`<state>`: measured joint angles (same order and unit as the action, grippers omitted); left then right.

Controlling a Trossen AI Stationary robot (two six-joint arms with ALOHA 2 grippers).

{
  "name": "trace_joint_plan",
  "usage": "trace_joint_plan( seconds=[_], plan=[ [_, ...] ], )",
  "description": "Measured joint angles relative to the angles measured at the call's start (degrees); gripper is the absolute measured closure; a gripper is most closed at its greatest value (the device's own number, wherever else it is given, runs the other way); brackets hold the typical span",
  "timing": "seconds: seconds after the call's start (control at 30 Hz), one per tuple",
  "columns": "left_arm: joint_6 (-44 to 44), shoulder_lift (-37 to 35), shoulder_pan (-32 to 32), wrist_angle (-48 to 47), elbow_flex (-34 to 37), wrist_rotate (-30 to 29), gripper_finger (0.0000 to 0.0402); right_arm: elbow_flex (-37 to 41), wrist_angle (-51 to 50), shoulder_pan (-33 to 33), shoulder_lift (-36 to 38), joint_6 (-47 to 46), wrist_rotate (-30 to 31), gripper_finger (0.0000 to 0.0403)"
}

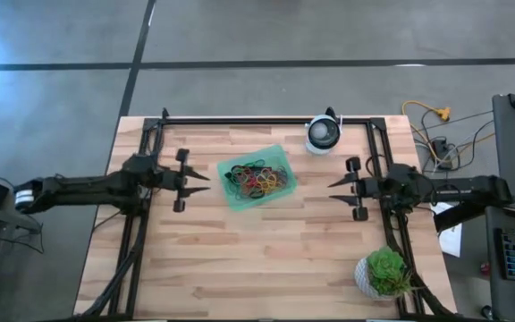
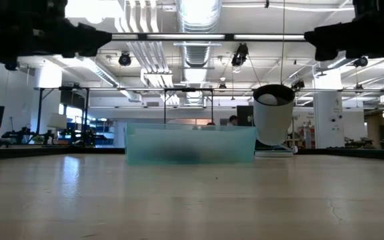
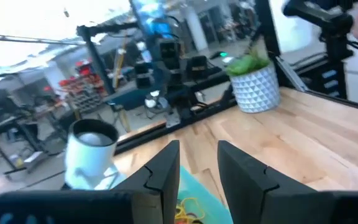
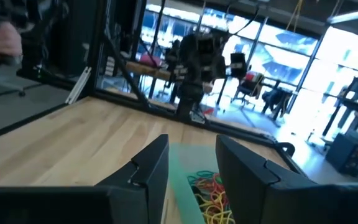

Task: Pick and place rubber bands into bin
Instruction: Return to Home Position

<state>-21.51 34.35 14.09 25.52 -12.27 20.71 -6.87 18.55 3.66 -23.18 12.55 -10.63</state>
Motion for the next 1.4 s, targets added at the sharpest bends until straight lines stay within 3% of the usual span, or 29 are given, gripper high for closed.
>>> trace_joint_plan(
  seconds=[0.3,0.53,0.9,1.1,1.4],
  plan=[
    [4.0,-19.9,3.2,-2.0,11.5,-0.3,0.0308,6.4,-2.5,0.0,12.7,-1.1,0.1,0.0278],
    [5.7,-33.9,3.9,-14.0,11.8,0.1,0.0308,6.4,-7.7,0.0,14.6,-2.3,0.0,0.0282],
    [7.9,-25.7,1.8,-13.7,11.8,3.3,0.0308,6.4,-7.2,-2.0,12.8,-3.7,0.3,0.0275],
    [7.7,-26.0,-1.0,-13.6,11.9,3.4,0.0308,6.4,-7.1,-4.7,12.9,-2.7,4.5,0.0282],
    [10.3,-26.0,-3.5,-18.2,11.9,3.4,0.0308,6.4,-7.7,-6.5,12.9,-1.2,4.8,0.0281]
  ],
)
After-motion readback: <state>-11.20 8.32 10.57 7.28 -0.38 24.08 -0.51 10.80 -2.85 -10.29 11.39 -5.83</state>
